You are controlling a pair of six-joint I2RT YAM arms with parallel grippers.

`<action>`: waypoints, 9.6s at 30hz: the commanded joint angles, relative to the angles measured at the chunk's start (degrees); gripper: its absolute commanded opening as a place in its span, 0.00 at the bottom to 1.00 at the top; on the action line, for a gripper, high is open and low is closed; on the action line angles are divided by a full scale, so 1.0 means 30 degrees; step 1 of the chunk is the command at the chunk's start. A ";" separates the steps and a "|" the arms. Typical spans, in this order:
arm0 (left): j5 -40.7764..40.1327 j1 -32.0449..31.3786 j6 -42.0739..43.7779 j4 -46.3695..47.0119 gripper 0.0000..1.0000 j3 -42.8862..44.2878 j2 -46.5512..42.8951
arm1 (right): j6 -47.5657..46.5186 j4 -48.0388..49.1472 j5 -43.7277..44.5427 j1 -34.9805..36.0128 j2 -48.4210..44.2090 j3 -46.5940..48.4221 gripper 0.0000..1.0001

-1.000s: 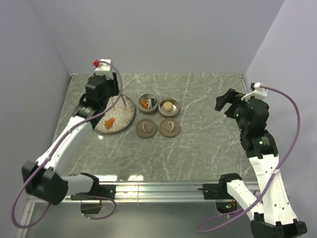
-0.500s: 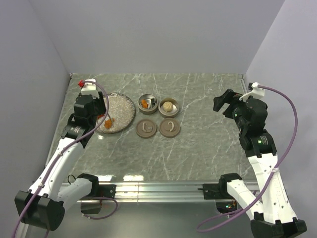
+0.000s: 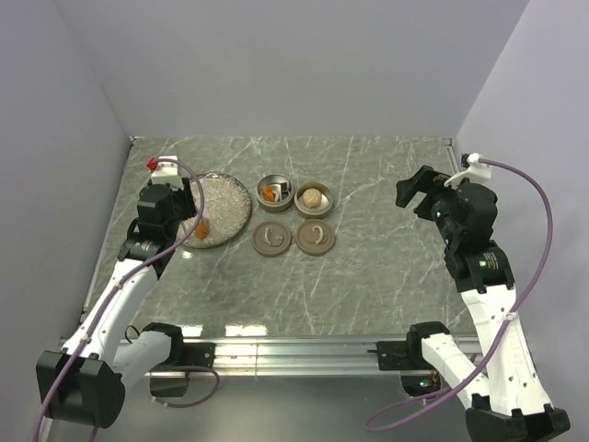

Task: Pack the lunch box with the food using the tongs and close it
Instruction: Pick up the food using the clamp, then place the food into the lunch box, then pick up the food using the clamp, then place the food into the lunch box, then pick up the food using the clamp

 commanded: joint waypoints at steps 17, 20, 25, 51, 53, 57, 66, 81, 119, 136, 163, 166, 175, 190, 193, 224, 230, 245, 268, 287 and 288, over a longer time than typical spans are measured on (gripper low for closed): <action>0.2667 0.0330 -0.0154 0.0932 0.18 0.3607 0.1043 | -0.0062 0.0214 0.0571 0.0053 -0.0100 0.0825 0.98; 0.3224 0.0301 -0.0944 0.1078 0.17 0.4837 0.1657 | -0.0091 0.0272 0.0601 0.0082 -0.0042 0.0883 0.98; 0.3519 -0.0691 -0.2057 0.1400 0.17 0.7415 0.3357 | -0.0325 0.0302 0.0777 0.0052 0.0017 0.0942 0.98; 0.3840 -0.9396 -0.1914 0.3129 0.17 1.5300 1.3613 | -0.0238 -0.0694 0.1919 0.0082 -0.1535 0.0151 0.99; 0.3869 -0.9396 -0.1825 0.3042 0.17 1.5358 1.3818 | -0.0238 -0.0782 0.2007 0.0052 -0.1623 0.0093 0.99; 0.4163 -0.9396 -0.1678 0.3188 0.17 1.5329 1.4024 | -0.0297 -0.0783 0.2154 0.0023 -0.1594 0.0122 0.99; 0.4017 -0.9396 -0.1620 0.3041 0.27 1.5622 1.4493 | -0.0326 -0.0723 0.2125 0.0052 -0.1360 0.0239 0.99; 0.4104 -0.9396 -0.1532 0.3158 0.46 1.5768 1.4727 | -0.0297 -0.0694 0.2154 0.0023 -0.1360 0.0180 0.99; -0.8342 -0.0462 -0.3610 -0.0855 0.49 0.6014 0.3948 | 0.0025 0.1795 0.0104 0.0052 0.0544 -0.0347 0.99; -0.4053 0.2028 -0.4492 0.2215 0.51 0.2966 0.3271 | -0.0033 0.1532 -0.0014 0.0052 0.0545 -0.0025 0.99; -0.3337 0.2059 -0.3582 0.2720 0.50 0.2848 0.4268 | -0.0062 0.1210 0.0191 0.0052 0.0399 0.0063 0.99; -0.3484 0.2059 -0.3524 0.2748 0.50 0.2731 0.4356 | -0.0004 0.1239 0.0220 0.0023 0.0311 -0.0025 0.99; -0.3630 0.2030 -0.3026 0.3452 0.48 0.2350 0.4561 | -0.0033 0.1210 0.0249 0.0052 0.0369 -0.0054 0.99; -0.2811 0.1971 -0.2703 0.2281 0.22 0.3697 0.3508 | -0.0004 0.1180 0.0338 0.0052 0.0340 -0.0054 0.99; -0.2576 0.1708 -0.2907 0.1812 0.21 0.4020 0.2951 | 0.0142 0.1414 0.0220 0.0052 0.0398 -0.0142 0.99; 0.2460 -0.6261 -0.1093 0.3685 0.22 1.3042 1.1210 | -0.0121 0.0594 0.1275 0.0052 -0.0833 -0.0407 0.99; 0.3781 -0.7401 -0.0740 0.3130 0.22 1.3921 1.2176 | -0.0121 0.0653 0.1158 0.0052 -0.0627 -0.0376 0.99; 0.3665 -0.9308 -0.1210 0.2749 0.22 1.4391 1.3438 | -0.0150 0.0594 0.1246 0.0023 -0.0598 -0.0523 0.99; 0.2289 -0.9396 -0.1122 0.3040 0.49 1.4450 1.3322 | -0.0121 0.0624 0.1333 0.0052 -0.0773 -0.0640 0.99; -0.3268 -0.2107 -0.1382 0.0612 0.48 1.0764 0.7671 | 0.0143 0.1502 0.0894 0.0023 -0.0569 -0.1285 0.99; -0.3685 -0.1840 -0.1965 0.0407 0.48 1.0469 0.7406 | 0.0172 0.1561 0.0865 0.0052 -0.0511 -0.1314 0.99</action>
